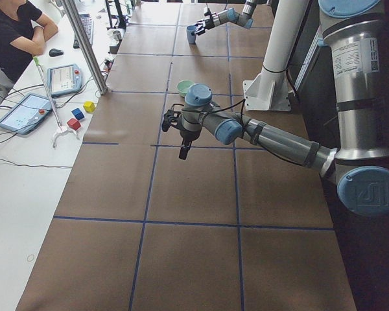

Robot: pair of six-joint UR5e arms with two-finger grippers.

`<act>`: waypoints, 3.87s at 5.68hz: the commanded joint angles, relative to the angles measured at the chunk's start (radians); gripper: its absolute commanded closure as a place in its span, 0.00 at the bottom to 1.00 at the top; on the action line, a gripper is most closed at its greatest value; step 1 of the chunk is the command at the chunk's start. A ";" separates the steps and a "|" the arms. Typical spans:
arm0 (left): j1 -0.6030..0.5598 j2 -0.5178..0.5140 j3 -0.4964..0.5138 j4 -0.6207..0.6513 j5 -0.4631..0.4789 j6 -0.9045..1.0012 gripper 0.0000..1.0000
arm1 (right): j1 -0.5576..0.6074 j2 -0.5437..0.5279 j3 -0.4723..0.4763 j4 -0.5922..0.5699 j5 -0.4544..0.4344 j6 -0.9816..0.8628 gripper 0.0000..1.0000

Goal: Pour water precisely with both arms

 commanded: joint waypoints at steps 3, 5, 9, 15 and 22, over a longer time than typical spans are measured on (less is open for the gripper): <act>0.000 -0.004 -0.002 0.000 0.000 -0.004 0.00 | 0.005 -0.143 0.150 -0.002 0.153 0.000 0.00; 0.000 -0.003 -0.002 0.000 0.000 -0.004 0.00 | 0.011 -0.207 0.171 -0.002 0.290 -0.002 0.00; 0.001 -0.006 0.000 0.027 0.000 -0.015 0.00 | 0.551 -0.171 0.200 -0.076 1.031 -0.211 0.00; 0.389 -0.601 0.183 0.253 0.017 -0.594 0.00 | 1.047 0.066 0.202 -0.649 1.607 -0.783 0.00; 0.560 -0.981 0.685 0.106 0.115 -0.792 0.23 | 1.131 0.211 0.208 -1.112 1.684 -1.120 0.00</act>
